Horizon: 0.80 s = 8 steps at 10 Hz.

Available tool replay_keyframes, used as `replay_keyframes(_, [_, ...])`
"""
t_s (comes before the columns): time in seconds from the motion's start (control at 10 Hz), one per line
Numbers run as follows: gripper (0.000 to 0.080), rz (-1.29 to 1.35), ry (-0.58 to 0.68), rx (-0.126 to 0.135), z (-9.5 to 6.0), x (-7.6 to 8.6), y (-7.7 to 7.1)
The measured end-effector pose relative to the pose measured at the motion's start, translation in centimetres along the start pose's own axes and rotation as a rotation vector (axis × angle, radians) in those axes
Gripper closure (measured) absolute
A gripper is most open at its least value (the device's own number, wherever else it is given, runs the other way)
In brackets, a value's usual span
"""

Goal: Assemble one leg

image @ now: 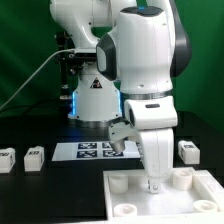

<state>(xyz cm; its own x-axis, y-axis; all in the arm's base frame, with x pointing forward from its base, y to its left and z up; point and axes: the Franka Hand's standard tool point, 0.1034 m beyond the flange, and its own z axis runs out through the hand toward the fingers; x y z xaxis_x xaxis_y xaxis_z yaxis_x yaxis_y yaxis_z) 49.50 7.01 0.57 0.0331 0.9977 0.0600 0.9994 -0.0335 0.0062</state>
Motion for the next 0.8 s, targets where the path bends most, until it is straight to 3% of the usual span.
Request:
replay_keyframes(0.2, [0.0151, 0.071, -0.003, -0.011, -0.9, 0.7, -0.6])
replay_keyframes(0.6, [0.0151, 0.249, -0.006, -0.053, -4.7, 3.9, -2.2])
replay_keyframes(0.8, [0.0151, 0.513, 0.023, -0.071, -4.6, 6.4, -3.6])
